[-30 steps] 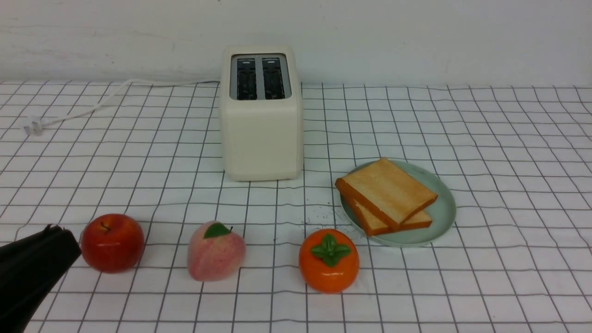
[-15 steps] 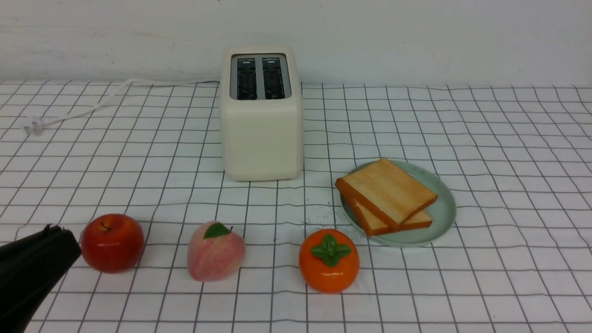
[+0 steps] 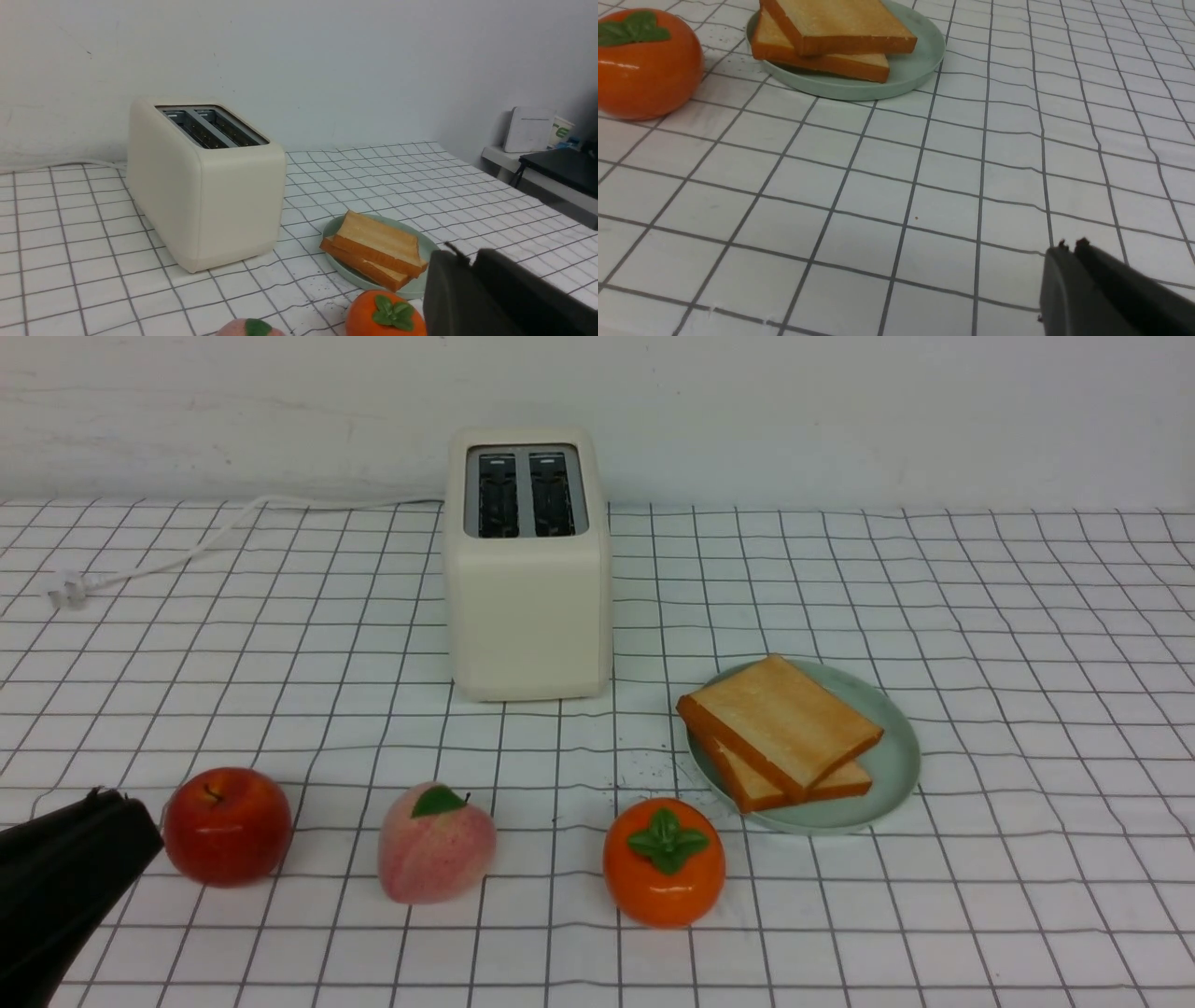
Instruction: Take toasted bread from bread machine on white checkered table place on plate.
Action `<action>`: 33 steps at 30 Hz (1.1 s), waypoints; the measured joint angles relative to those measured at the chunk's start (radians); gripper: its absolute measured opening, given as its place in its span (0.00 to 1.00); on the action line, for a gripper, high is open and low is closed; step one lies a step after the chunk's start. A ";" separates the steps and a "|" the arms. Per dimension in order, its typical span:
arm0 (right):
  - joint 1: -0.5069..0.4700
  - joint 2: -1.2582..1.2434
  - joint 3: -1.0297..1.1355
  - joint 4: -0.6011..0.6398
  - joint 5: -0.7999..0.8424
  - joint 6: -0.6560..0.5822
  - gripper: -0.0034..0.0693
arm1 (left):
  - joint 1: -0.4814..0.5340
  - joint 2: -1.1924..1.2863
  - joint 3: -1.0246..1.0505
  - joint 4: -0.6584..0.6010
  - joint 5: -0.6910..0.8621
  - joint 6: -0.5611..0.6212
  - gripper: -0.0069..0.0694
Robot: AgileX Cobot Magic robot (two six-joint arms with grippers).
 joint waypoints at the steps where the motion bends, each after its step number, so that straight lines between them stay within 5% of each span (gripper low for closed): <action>1: 0.000 0.000 0.000 0.000 0.000 0.000 0.07 | 0.000 0.000 0.013 0.013 -0.015 0.000 0.14; 8: 0.000 0.000 0.000 0.000 0.000 0.000 0.08 | 0.095 -0.059 0.109 0.124 -0.048 -0.053 0.07; 15: 0.000 0.000 0.000 0.001 0.000 0.000 0.10 | 0.380 -0.300 0.221 0.476 0.103 -0.412 0.07; 22: 0.000 -0.001 0.000 0.005 0.000 0.000 0.11 | 0.370 -0.313 0.347 0.614 0.144 -0.632 0.07; 33: 0.000 -0.001 0.000 0.006 0.000 0.000 0.13 | 0.334 -0.313 0.362 0.617 0.280 -0.648 0.07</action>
